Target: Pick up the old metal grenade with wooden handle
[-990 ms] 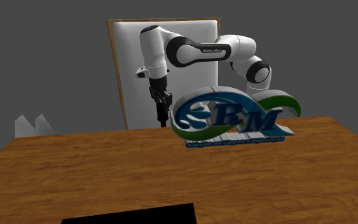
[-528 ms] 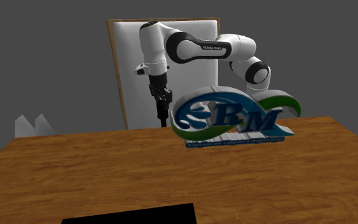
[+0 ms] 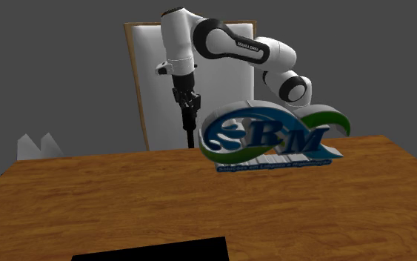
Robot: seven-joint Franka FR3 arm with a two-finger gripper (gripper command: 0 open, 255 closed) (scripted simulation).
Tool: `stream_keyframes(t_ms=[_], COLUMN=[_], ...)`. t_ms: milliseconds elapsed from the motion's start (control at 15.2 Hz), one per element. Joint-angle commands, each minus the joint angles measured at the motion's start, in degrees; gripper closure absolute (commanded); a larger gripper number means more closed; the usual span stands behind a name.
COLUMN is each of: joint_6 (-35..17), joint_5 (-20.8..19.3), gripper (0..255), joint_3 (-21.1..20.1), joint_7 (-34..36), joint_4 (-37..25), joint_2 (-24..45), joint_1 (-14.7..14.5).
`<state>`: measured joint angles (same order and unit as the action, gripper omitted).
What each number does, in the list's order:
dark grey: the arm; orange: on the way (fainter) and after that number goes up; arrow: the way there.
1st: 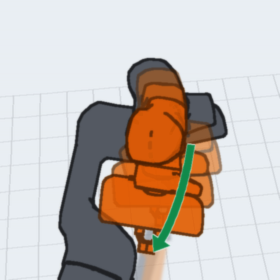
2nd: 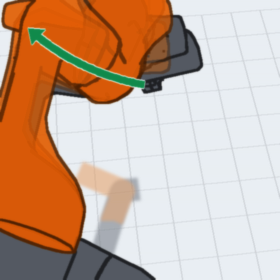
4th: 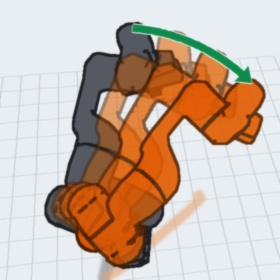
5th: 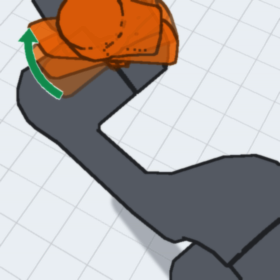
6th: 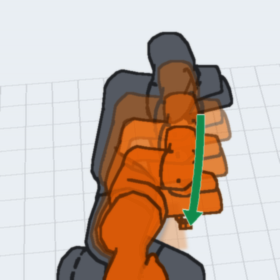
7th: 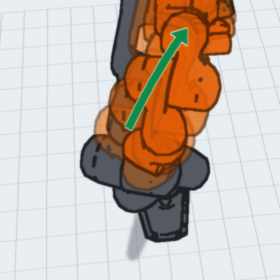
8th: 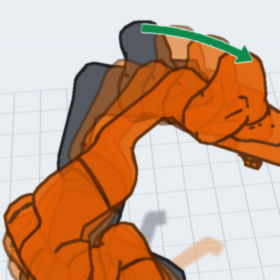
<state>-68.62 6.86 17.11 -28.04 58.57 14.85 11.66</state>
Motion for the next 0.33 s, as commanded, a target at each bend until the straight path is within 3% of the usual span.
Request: stream_keyframes(t_ms=[0,132,264], joint_6=[2.84,6.09,6.38], joint_5=[0.82,1.88,2.07], gripper=[255,255,255], joint_3=[0.13,0.42,0.69], joint_7=[-0.20,-0.29,-0.34], joint_4=[-5.02,-10.75,-11.26], joint_2=[2.27,4.84,5.09], joint_1=[0.84,1.71,1.64])
